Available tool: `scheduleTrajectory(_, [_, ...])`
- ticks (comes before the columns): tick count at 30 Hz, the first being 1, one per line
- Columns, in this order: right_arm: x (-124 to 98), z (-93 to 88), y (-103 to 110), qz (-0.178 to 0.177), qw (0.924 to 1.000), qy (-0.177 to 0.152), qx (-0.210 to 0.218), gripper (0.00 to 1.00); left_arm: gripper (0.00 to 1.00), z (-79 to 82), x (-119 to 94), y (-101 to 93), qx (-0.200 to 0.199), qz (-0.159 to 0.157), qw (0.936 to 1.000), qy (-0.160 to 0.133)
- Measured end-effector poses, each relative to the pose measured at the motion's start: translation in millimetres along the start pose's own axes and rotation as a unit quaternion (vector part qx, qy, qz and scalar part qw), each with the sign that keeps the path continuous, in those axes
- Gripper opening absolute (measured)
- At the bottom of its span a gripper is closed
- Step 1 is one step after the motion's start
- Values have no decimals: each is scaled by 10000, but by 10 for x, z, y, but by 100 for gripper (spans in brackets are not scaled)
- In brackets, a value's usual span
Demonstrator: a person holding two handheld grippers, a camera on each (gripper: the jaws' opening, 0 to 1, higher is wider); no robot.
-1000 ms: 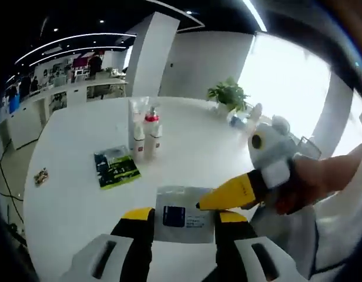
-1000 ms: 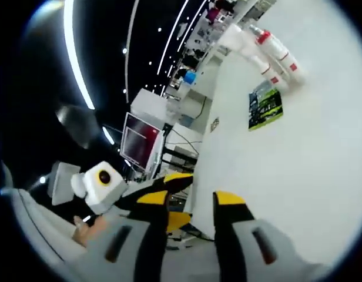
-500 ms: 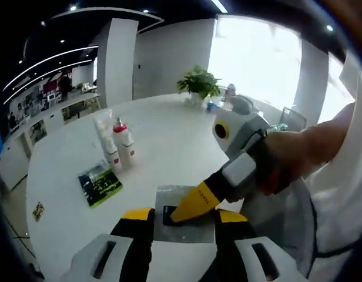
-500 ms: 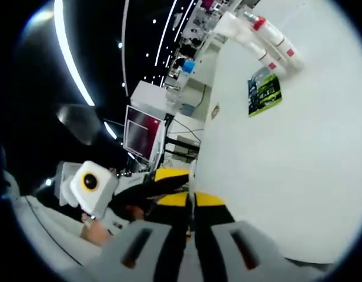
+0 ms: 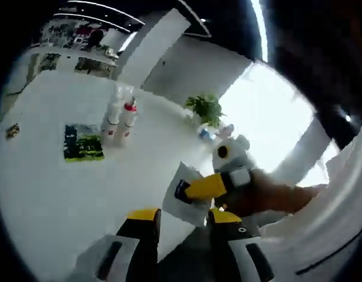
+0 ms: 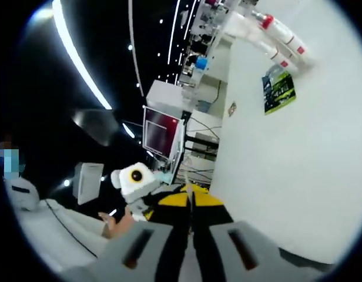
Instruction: Arrange the skincare products in the storage area until every visible bottle or jar stands upright without overlapping.
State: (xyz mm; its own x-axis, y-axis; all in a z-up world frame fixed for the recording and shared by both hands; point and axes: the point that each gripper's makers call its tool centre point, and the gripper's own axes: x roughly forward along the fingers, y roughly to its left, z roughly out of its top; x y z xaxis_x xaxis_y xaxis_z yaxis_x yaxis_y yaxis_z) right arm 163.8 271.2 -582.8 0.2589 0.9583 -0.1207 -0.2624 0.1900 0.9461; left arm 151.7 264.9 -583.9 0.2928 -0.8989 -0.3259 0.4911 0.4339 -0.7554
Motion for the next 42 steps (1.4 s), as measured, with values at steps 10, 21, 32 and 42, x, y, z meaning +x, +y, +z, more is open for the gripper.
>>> scheduleTrajectory(10, [6,-60,127,258,9995,83,-176,3,0,-37,-77,-52,-459,-384,9982,-54])
scheduleTrajectory(21, [-1,170,168,418,9958,-804,-110,11,0,246,-141,-3,-1829,-573,9717,-1381])
scheduleTrajectory(32, [-41,214,227,612,9933,-978,120,2,9,168,-63,-73,-1683,-649,9755,-1256])
scheduleTrajectory(42, [60,-168,272,658,9972,202,276,2,16,302,-121,-102,-1417,-707,9800,-1205])
